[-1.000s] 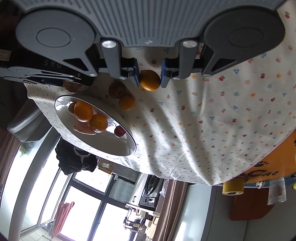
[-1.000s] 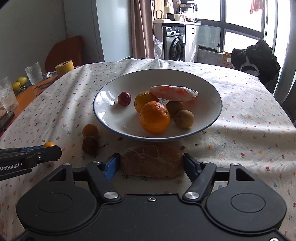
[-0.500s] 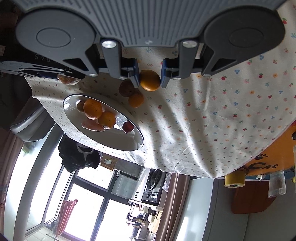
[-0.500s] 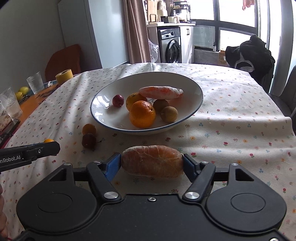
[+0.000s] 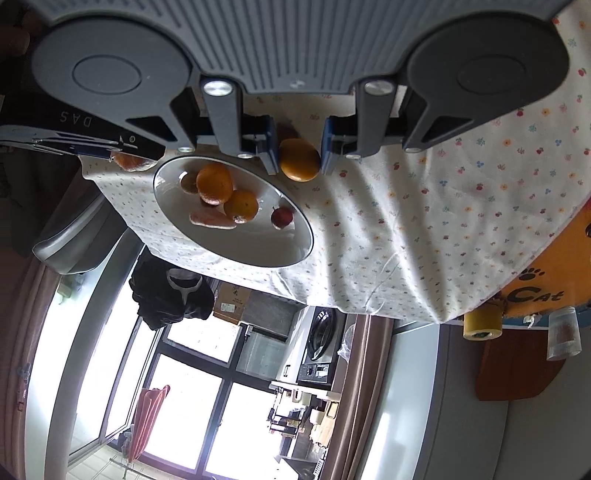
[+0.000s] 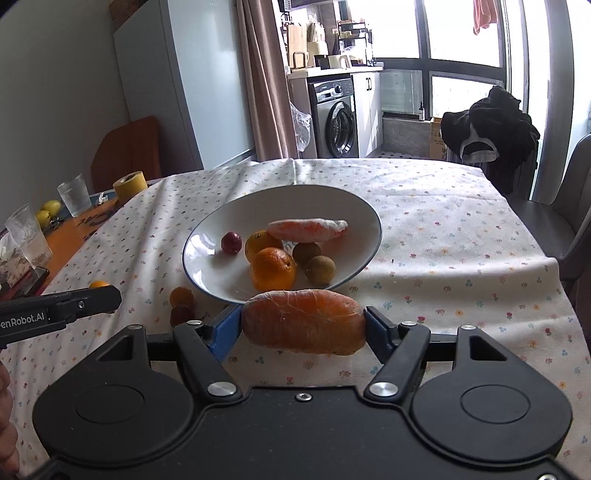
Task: Organize fruits
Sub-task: 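Lower the small orange into the bowl with left tool while right tool releases potato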
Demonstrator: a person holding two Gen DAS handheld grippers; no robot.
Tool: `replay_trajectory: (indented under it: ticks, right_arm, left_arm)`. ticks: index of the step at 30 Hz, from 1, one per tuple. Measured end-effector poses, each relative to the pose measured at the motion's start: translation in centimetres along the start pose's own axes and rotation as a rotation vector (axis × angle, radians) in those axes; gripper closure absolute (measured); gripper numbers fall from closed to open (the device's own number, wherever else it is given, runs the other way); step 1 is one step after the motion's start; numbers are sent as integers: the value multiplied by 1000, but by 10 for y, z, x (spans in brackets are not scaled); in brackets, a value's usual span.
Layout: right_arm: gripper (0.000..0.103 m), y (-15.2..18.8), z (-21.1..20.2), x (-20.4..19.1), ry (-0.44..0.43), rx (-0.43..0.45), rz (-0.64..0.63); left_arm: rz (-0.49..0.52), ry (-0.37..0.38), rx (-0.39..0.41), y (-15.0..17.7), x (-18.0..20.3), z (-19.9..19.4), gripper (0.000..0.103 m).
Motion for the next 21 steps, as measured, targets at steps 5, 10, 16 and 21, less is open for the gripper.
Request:
replay_trajectory:
  ticks: [5, 10, 16, 21]
  right_arm:
    - [35, -16, -9, 5, 2, 38, 1]
    - [35, -26, -10, 8, 2, 57, 0]
    - [35, -34, -6, 14, 10, 69, 0]
    - [35, -39, 0, 19, 7, 75, 12]
  left_arm:
    - [10, 11, 28, -14, 6, -4, 81]
    - [21, 18, 39, -24, 12, -1, 81]
    - [21, 26, 40, -33, 16, 5, 81]
    - [29, 30, 32, -38, 20, 13, 81]
Point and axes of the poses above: each gripper's, at about its wrist camera, not at the fingertips, and z roughly the way its jaws point, x to its right, y to its underside, the point moved 3 cm from there along z, roughly the way its jaws point, and after that the axes turned 5 degrees about -y, right-handed, at the moved point
